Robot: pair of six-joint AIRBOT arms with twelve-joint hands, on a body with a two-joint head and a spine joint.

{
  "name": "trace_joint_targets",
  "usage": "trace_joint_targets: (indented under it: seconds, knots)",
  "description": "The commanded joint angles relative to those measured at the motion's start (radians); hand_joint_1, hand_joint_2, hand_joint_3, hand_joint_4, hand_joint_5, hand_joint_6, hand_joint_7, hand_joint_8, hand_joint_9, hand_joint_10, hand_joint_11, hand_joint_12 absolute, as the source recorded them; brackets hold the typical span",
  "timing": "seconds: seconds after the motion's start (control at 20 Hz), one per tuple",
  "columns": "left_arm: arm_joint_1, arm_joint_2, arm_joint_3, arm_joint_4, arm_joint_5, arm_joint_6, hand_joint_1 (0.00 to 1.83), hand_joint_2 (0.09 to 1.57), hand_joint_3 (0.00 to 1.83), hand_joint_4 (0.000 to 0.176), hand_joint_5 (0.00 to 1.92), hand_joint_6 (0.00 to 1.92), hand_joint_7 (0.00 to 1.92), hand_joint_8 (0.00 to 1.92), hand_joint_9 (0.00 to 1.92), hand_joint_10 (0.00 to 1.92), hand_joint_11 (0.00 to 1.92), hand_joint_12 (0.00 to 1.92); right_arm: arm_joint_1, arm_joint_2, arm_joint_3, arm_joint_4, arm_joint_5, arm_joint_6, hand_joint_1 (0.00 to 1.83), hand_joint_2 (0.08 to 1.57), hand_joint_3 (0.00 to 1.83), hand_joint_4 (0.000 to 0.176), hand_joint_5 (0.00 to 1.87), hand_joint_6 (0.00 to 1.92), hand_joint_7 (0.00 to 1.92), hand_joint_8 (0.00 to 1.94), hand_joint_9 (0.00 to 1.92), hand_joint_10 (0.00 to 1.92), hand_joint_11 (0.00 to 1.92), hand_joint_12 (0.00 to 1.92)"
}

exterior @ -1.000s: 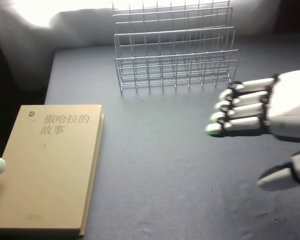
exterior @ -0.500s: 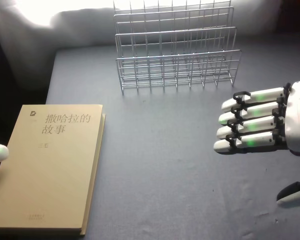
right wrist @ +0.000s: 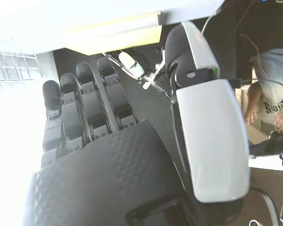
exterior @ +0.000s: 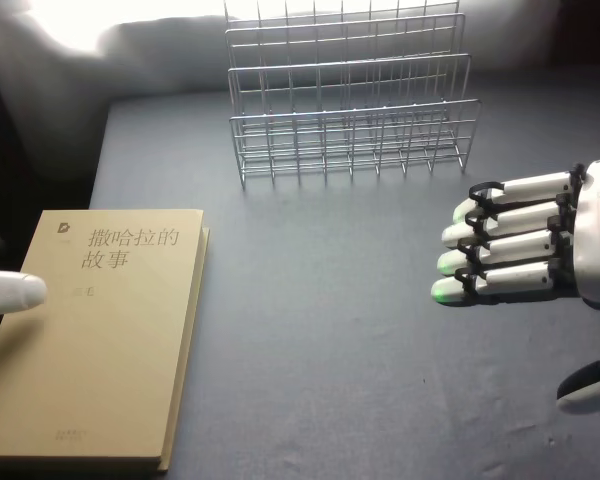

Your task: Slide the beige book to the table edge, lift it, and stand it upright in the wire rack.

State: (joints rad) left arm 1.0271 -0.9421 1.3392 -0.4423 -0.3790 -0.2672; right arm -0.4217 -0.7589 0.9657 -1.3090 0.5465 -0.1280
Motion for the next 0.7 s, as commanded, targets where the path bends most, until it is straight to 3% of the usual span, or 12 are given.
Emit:
trace_joint_targets:
  seconds: [0.0, 0.15, 0.2, 0.65]
  knots:
    - [-0.007, -0.003, 0.010, -0.007, -0.062, -0.011, 0.86, 0.93, 0.00, 0.050, 0.07, 0.01, 0.08, 0.01, 0.08, 0.02, 0.03, 0.02, 0.007, 0.003, -0.001, 0.047, 0.050, 0.002, 0.14, 1.16, 0.00, 0.000, 0.21, 0.00, 0.23, 0.00, 0.21, 0.01, 0.00, 0.57]
    - [-0.027, -0.013, 0.023, -0.007, -0.048, -0.011, 0.85, 0.93, 0.00, 0.043, 0.08, 0.01, 0.09, 0.01, 0.09, 0.02, 0.04, 0.03, 0.002, 0.003, -0.001, 0.047, 0.061, -0.007, 0.16, 1.16, 0.00, 0.000, 0.22, 0.00, 0.23, 0.00, 0.21, 0.00, 0.00, 0.53]
    - [-0.032, -0.017, 0.029, -0.007, -0.045, -0.011, 0.83, 0.92, 0.01, 0.046, 0.09, 0.00, 0.10, 0.00, 0.12, 0.01, 0.00, 0.25, 0.002, 0.003, -0.001, 0.047, 0.060, -0.012, 0.17, 1.16, 0.00, 0.000, 0.24, 0.00, 0.22, 0.00, 0.19, 0.00, 0.00, 0.43]
    - [-0.040, -0.043, 0.052, -0.008, -0.033, -0.013, 0.85, 0.91, 0.00, 0.051, 0.10, 0.00, 0.11, 0.00, 0.15, 0.01, 0.00, 0.33, 0.000, 0.003, 0.000, 0.047, 0.062, -0.019, 0.13, 1.16, 0.00, 0.000, 0.19, 0.00, 0.20, 0.00, 0.17, 0.00, 0.00, 0.30]
